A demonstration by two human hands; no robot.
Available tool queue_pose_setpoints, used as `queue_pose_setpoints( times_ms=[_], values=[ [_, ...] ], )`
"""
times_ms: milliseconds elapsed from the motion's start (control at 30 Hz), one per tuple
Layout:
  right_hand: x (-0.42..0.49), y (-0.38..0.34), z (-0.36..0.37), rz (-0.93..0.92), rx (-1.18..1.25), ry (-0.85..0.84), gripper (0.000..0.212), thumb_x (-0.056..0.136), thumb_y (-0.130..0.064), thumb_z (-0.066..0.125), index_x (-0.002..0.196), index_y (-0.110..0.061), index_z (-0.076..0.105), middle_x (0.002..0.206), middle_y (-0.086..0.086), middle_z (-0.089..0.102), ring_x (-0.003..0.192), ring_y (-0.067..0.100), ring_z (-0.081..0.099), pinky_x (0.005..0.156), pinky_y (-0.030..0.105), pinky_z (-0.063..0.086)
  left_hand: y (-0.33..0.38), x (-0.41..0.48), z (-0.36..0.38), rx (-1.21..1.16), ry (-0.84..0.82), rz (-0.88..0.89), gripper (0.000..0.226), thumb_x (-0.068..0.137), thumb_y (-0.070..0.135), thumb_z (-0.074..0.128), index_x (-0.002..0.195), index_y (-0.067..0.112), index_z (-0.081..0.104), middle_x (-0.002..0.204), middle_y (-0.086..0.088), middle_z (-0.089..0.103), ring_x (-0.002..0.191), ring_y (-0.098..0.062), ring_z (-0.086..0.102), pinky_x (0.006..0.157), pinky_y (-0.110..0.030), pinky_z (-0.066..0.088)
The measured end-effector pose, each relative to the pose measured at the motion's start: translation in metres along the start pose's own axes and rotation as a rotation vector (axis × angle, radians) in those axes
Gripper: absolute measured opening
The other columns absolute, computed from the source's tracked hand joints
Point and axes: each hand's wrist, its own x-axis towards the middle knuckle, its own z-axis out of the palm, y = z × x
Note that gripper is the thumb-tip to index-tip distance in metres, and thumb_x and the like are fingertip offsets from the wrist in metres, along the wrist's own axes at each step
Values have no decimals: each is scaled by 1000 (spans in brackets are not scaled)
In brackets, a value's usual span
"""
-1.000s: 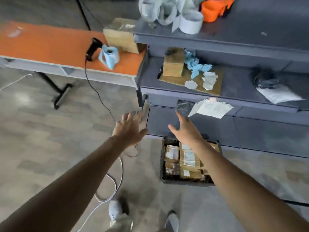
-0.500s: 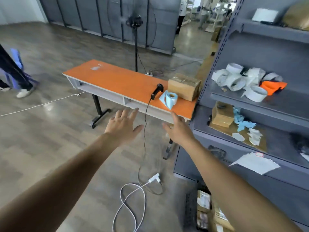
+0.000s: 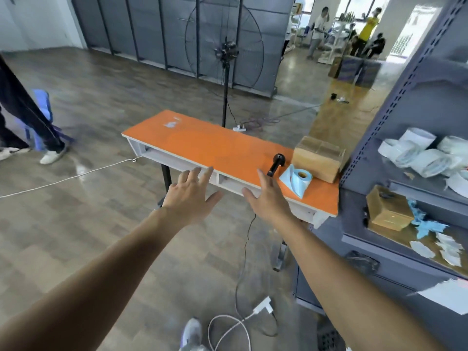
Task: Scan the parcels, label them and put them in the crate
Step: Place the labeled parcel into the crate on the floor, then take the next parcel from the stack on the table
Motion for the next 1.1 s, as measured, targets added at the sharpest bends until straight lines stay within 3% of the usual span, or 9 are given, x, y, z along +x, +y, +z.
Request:
queue_pose_setpoints(
  times_ms=[233,433,633,1100],
  values=[
    [139,7,44,114,117,17,77,94,-60,45,156,-33,7,160,6,19,146,25,22,113,43,30,-43,141,20,1,-72,74,72,93,62,34,153,30,8,155,-2,21,141,-24,19,106,-45,33],
    [236,23,39,216,91,77,77,94,-59,45,156,-30,9,160,9,20,147,24,22,114,42,30,-46,258,36,-11,-133,121,70,95,60,34,153,28,11,154,-2,24,138,-26,24,103,-46,35],
    [286,54,20,329,42,162,76,95,-56,47,156,-28,12,156,9,27,145,27,24,113,48,29,-29,350,65,-15,-207,268,70,96,60,31,153,26,9,154,-3,23,139,-27,23,103,-46,36],
    [380,157,-33,799,-106,307,77,95,-56,48,156,-24,14,156,14,26,143,32,27,113,49,30,75,552,144,-183,-386,626,70,96,57,38,151,20,18,152,-9,27,139,-33,25,104,-50,34]
  ],
)
